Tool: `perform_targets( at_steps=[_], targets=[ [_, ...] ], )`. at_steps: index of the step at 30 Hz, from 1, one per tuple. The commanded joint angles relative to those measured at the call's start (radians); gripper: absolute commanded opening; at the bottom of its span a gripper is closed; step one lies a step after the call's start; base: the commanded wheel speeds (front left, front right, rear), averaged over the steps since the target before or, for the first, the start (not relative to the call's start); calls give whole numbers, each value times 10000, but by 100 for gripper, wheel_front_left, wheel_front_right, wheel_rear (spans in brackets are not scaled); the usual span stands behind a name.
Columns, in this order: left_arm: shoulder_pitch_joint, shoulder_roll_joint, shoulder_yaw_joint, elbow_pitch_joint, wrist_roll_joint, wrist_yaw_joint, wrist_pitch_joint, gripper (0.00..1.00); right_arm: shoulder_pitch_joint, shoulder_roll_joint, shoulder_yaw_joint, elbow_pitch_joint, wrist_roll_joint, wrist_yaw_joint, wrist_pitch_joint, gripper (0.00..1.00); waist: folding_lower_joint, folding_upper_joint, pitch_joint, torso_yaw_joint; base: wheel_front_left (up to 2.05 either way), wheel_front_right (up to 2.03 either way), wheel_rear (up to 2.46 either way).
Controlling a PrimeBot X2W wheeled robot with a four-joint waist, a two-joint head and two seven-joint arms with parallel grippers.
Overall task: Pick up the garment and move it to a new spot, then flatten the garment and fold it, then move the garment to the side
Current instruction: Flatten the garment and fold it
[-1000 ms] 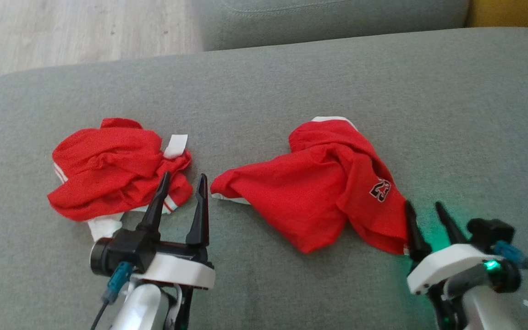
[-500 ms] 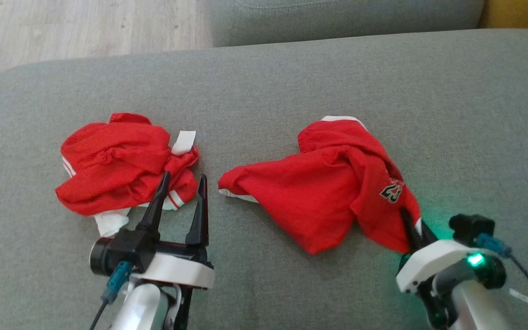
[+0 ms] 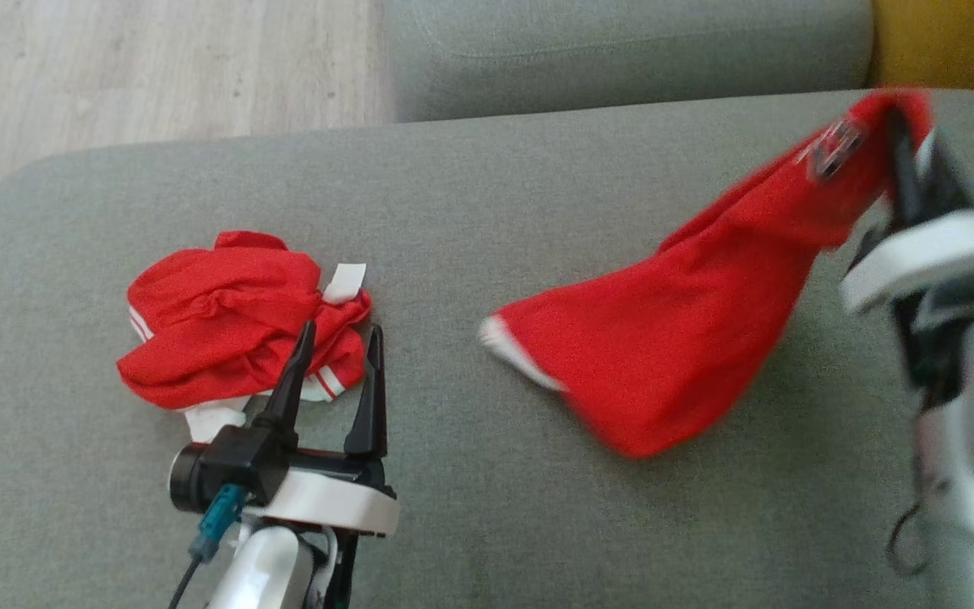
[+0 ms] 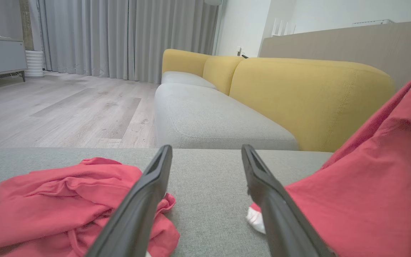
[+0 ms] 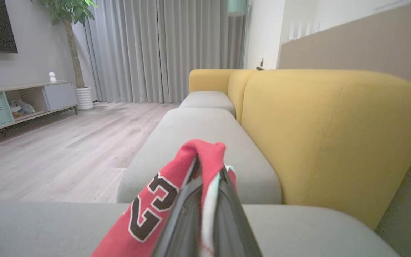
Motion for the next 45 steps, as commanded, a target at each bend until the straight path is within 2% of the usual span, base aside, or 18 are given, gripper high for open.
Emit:
perform_targets(
  at_steps=[1,6,11,15,20,23,31,34,40,41,42,45],
  targets=[
    [-211,3,227,-309,-79,65,-93,100,-813,-327,240,-617,-17,-7,244,0,0,0,-105,76,0,0,0],
    [-85,3,116,-353,-252,154,-93,100,-2126,-1046,626,-1145,60,-7,875,0,0,0,-354,290,0,0,0],
    [41,3,57,-402,-362,222,-93,100,-2967,-1537,1945,-1383,136,-7,1133,0,0,0,-533,532,0,0,0],
    [108,3,64,-418,-370,247,-93,100,-3289,-1543,2662,-1550,327,-7,1154,0,0,0,-597,650,0,0,0],
    [166,3,69,-437,-349,236,-93,100,-3581,-1167,3210,-1915,569,-7,1105,0,0,0,-602,811,0,0,0],
    [162,3,88,-452,-283,218,-93,100,-3476,-1026,2990,-1867,444,-7,1305,0,0,0,-510,879,0,0,0],
    [-29,3,262,-489,-100,142,-93,100,-2606,-1126,1737,-1258,74,-7,1774,0,0,0,16,887,0,0,0],
    [-235,3,286,-514,-52,83,-93,100,-2234,-1390,1299,-570,-69,-7,1845,0,0,0,352,828,0,0,0],
    [-524,3,209,-461,-10,10,-94,100,-2630,-1613,1156,1178,-533,-7,898,0,0,0,699,815,0,0,0],
    [-552,3,206,-461,-18,16,-94,100,-2735,-1651,1165,1554,-653,-7,781,92,0,0,733,806,0,0,0],
    [-577,3,192,-457,-25,17,-94,100,-2834,-1720,1187,1948,-827,-7,700,100,0,0,762,803,0,0,0],
    [-651,3,114,-426,-51,29,-94,100,-3041,-1879,1114,2884,-1458,-7,443,100,0,0,796,815,0,0,0]
  ],
)
